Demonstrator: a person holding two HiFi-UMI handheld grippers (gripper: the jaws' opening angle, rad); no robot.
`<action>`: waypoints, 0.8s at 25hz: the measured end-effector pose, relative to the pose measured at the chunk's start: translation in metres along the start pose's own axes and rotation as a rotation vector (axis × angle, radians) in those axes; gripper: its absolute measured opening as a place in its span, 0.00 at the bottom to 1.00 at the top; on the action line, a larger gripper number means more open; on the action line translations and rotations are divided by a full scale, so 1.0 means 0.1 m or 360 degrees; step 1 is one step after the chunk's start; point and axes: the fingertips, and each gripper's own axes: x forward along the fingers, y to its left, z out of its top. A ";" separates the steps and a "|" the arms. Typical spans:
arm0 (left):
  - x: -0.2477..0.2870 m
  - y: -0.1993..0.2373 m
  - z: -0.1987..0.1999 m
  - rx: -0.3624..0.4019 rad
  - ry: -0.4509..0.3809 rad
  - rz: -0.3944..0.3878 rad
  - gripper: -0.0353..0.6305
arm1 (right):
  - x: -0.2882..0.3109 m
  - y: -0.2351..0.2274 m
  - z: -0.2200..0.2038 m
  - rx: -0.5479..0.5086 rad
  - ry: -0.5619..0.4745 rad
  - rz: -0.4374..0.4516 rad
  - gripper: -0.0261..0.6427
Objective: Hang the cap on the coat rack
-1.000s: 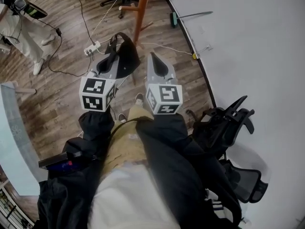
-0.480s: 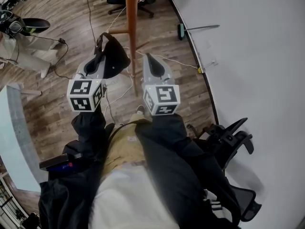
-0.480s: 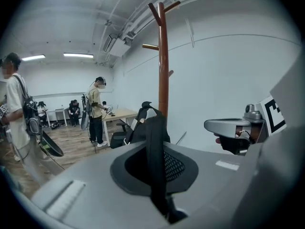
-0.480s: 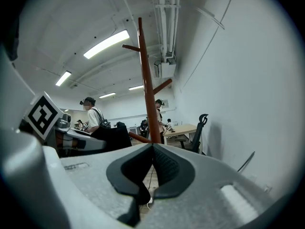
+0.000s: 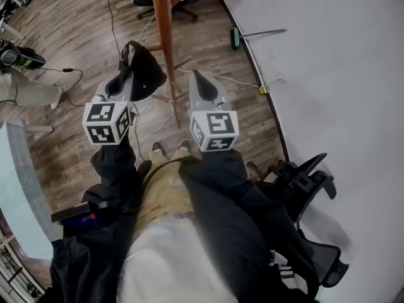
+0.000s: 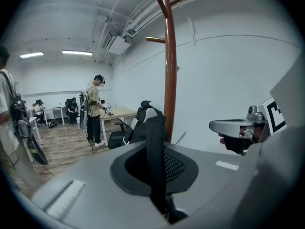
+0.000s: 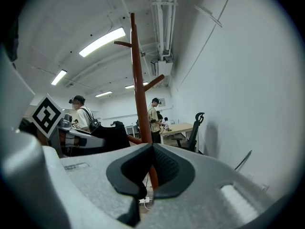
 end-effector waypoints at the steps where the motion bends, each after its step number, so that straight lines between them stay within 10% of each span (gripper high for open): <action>1: 0.05 0.04 0.00 -0.0003 0.0008 -0.0019 0.06 | 0.05 0.01 0.01 -0.0002 0.0003 -0.0012 0.04; 20: 0.42 -0.23 -0.32 0.0039 0.0170 -0.0327 0.06 | 0.18 0.02 0.09 -0.0028 -0.0026 -0.0090 0.04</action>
